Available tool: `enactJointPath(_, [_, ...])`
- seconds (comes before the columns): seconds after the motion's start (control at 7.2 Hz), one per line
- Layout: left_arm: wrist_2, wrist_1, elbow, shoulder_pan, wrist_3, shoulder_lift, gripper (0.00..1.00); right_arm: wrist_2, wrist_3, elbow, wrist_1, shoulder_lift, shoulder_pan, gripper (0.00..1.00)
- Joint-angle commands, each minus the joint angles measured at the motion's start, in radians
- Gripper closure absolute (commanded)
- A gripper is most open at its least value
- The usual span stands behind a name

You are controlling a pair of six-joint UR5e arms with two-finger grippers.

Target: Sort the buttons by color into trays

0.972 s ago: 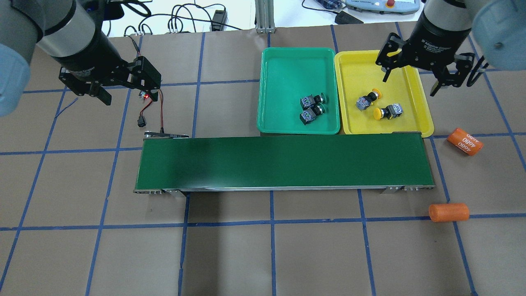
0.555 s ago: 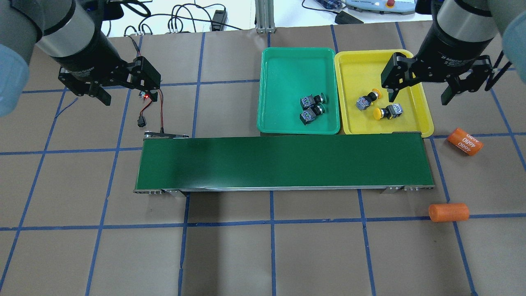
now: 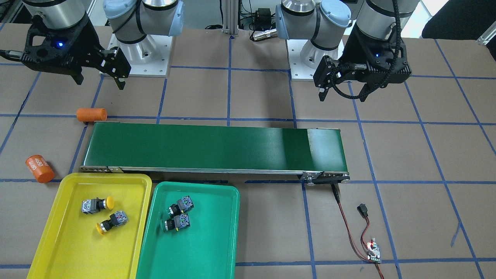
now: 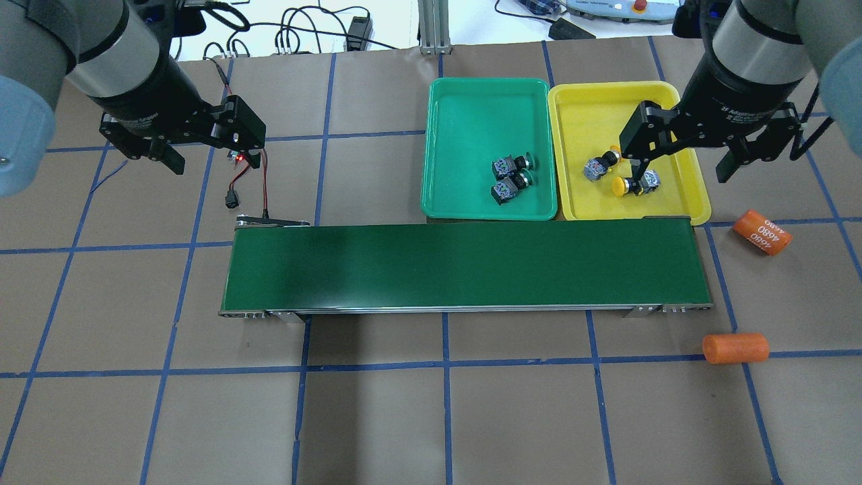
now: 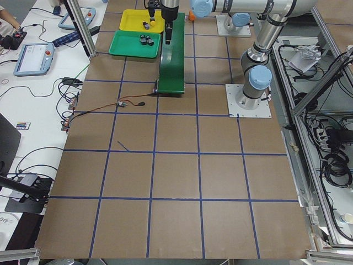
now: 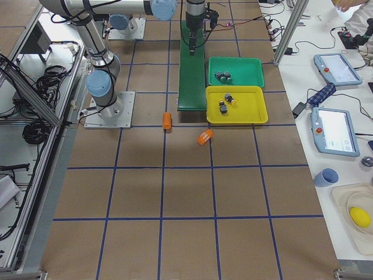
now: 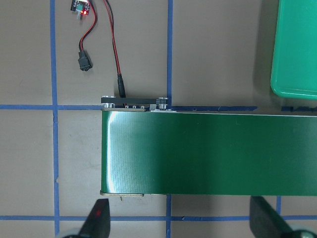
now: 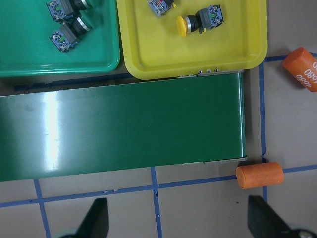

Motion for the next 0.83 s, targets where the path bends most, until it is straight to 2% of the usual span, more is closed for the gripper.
enactJointPath(0.0, [0.0,-0.002,-0.003,0.0,0.0,0.001,0.0,0.001,-0.007,0.016,0.009,-0.015,0.017,0.0])
enactJointPath(0.69, [0.0,0.001,-0.001,0.001,0.0,0.001,0.0,0.006,-0.005,0.019,0.009,-0.017,0.034,0.0])
